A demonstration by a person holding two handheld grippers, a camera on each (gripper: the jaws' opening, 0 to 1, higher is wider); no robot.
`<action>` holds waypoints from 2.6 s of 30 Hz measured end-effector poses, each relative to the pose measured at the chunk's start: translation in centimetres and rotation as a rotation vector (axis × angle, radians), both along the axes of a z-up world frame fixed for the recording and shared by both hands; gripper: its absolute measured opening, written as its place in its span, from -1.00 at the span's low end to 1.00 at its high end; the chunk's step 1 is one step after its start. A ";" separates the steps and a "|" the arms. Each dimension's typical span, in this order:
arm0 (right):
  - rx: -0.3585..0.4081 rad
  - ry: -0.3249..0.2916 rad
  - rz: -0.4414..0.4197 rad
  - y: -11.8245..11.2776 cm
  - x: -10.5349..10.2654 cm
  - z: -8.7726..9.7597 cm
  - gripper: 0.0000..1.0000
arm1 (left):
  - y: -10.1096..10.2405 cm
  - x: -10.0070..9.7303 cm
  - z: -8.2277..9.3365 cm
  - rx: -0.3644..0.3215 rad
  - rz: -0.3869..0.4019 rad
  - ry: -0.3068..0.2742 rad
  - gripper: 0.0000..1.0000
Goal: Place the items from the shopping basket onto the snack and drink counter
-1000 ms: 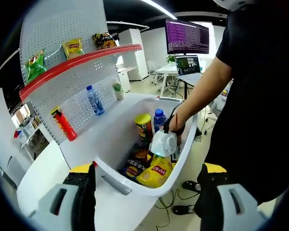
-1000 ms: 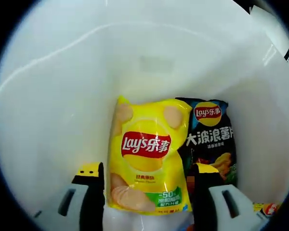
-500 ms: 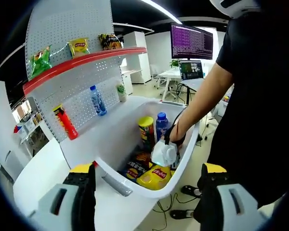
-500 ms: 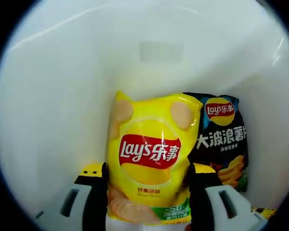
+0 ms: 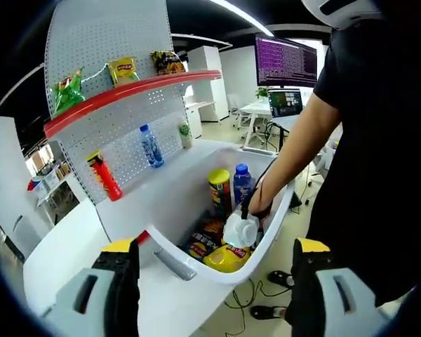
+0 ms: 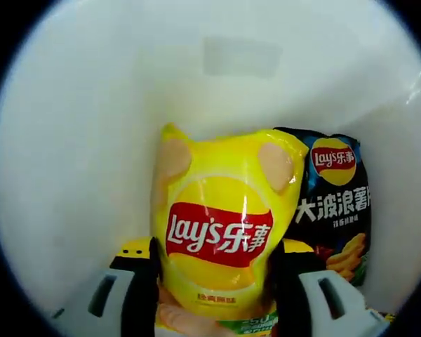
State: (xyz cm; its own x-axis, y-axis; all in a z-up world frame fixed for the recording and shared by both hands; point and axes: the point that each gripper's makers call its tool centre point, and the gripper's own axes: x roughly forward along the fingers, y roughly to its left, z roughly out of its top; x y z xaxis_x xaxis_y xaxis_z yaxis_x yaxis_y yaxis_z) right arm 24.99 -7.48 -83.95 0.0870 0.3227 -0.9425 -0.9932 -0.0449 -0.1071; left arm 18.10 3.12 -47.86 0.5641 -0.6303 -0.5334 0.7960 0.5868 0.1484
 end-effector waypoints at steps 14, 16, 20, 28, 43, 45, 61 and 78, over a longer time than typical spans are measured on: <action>-0.013 0.042 0.005 0.1 -0.3 -0.3 0.24 | 0.7 -0.1 -0.2 0.017 0.023 0.001 0.79; -0.013 0.038 0.002 0.1 -0.6 -0.2 0.13 | 0.9 -0.1 -0.3 0.024 0.028 0.000 0.79; -0.016 -0.001 0.018 0.1 -0.1 0.1 -0.05 | 1.2 -0.1 -0.5 0.029 0.036 0.001 0.77; 0.005 0.003 0.012 -0.1 0.2 0.8 -0.22 | 1.2 0.1 -0.4 0.024 0.038 -0.008 0.76; 0.051 0.005 -0.072 -0.4 1.0 2.9 -0.28 | 1.2 0.1 -0.7 0.042 0.028 -0.008 0.76; 0.060 0.006 -0.084 -0.3 1.1 3.2 -0.28 | 1.1 0.1 -0.7 0.042 0.023 -0.009 0.76; 0.283 -0.064 -0.220 0.4 2.8 9.9 -0.28 | 0.2 1.0 -0.8 0.053 -0.009 -0.020 0.76; 0.517 -0.188 -0.439 -0.8 5.8 17.9 -0.28 | -0.1 1.8 -0.4 0.067 -0.001 -0.055 0.75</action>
